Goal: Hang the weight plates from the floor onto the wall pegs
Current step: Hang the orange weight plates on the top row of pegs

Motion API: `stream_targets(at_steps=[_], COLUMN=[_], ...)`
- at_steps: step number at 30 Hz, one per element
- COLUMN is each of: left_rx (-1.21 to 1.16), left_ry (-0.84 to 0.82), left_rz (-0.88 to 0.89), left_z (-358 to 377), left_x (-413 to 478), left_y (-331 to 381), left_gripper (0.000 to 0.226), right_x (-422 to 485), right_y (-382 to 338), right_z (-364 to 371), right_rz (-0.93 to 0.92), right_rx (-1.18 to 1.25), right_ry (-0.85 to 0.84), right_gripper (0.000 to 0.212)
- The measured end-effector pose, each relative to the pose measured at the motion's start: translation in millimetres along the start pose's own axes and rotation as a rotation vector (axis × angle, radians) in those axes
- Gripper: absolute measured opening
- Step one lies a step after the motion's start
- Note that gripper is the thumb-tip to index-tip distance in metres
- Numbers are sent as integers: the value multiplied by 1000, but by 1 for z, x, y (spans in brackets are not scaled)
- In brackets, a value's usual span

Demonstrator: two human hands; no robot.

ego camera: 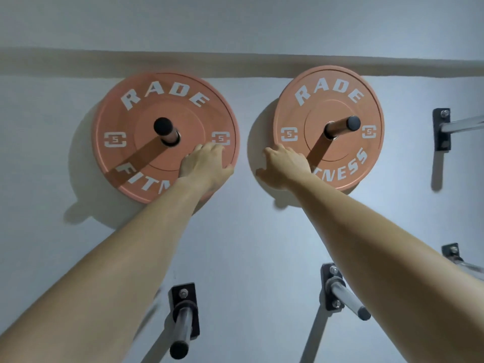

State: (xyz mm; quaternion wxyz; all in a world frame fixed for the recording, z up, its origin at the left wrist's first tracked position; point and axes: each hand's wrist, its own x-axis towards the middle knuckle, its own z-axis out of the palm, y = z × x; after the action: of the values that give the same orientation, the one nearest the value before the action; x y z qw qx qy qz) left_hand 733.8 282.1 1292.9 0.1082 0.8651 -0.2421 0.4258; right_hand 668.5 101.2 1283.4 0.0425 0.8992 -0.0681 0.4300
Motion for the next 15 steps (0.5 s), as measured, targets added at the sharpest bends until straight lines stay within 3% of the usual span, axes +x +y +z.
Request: stream_targets(at_steps=[9,15], left_rx=[-123,-132], left_ry=[-36,-44], left_rz=[23,18], left_z=[-70,-120], left_x=[-61,-108], left_y=[-34,-36], left_gripper=[48,58], right_x=[-49,-89], right_y=[-63,-82], right_z=[-79,-131], right_rz=[18,27], right_rx=[-99,-118], right_ry=[-13,-5], right_gripper=[48,46])
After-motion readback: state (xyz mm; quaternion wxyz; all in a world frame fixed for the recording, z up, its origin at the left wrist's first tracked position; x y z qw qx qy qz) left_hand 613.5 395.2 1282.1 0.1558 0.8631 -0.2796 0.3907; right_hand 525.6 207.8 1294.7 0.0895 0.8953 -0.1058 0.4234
